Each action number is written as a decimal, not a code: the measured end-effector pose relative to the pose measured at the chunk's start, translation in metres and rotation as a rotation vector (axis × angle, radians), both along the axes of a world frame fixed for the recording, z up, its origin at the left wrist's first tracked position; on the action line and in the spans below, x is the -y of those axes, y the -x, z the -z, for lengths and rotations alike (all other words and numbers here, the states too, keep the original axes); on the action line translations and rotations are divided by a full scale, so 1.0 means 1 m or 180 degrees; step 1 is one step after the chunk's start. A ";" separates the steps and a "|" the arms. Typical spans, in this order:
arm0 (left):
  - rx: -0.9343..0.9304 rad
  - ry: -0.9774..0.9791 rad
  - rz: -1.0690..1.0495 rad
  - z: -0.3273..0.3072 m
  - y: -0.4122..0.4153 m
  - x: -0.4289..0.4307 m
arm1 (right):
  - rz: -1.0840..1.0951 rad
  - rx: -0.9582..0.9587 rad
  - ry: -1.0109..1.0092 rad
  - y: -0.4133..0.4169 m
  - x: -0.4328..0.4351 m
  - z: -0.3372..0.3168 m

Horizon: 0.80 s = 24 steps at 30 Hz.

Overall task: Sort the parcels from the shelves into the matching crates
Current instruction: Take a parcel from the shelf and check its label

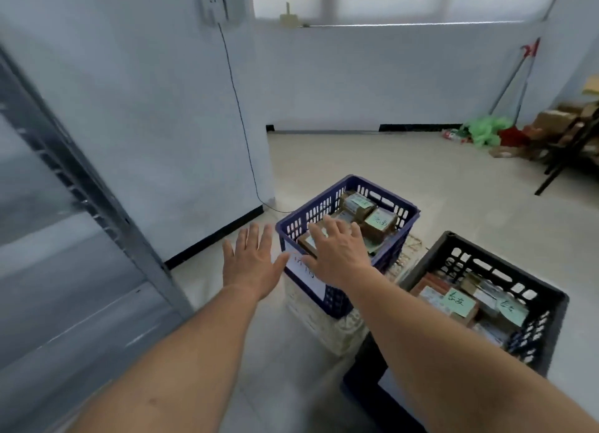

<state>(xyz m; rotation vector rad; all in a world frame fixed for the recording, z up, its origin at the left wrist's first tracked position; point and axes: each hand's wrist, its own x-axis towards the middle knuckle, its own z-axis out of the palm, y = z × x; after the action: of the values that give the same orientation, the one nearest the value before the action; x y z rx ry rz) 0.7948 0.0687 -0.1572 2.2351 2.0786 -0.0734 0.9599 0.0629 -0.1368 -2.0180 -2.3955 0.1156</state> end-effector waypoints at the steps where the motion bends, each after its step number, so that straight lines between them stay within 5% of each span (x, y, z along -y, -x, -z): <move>1: 0.0006 -0.0018 -0.0076 -0.003 0.018 0.007 | -0.0086 0.0036 -0.0032 0.017 0.004 -0.003; 24: 0.0188 -0.0611 -0.2212 -0.030 0.374 0.178 | -0.2488 0.0429 -0.0546 0.416 0.069 -0.042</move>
<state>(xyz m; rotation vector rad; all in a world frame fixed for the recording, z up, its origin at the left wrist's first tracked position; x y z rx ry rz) 0.4207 -0.1093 -0.1270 1.4375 2.7817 0.2438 0.5442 -0.0061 -0.0950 -0.9563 -2.9991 -0.2229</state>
